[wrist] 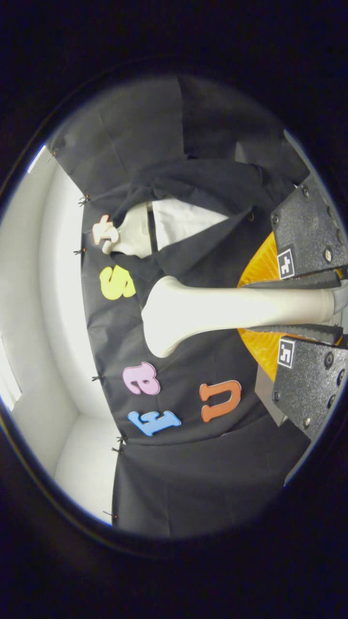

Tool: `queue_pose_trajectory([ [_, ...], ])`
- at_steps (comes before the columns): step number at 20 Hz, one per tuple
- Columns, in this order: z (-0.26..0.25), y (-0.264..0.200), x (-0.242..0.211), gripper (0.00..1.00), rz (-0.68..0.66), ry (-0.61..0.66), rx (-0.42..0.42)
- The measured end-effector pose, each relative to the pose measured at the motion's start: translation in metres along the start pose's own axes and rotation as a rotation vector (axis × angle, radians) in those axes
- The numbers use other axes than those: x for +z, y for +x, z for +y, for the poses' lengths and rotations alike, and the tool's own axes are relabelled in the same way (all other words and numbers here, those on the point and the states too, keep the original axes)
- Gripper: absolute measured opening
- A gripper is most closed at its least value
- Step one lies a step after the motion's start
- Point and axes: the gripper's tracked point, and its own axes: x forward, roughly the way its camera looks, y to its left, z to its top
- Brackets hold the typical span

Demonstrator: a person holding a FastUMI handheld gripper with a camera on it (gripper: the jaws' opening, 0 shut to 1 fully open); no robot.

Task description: Iron the clothes twice with a garment steamer, once on the left side and once on the right side.

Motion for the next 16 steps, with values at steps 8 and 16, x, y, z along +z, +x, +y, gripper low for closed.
queue_pose_trajectory([
  [8,-0.042,0.014,0.028,0.32,-0.025,-0.018,-0.026],
  [16,-0.057,0.028,0.021,0.32,-0.026,-0.054,0.008],
])
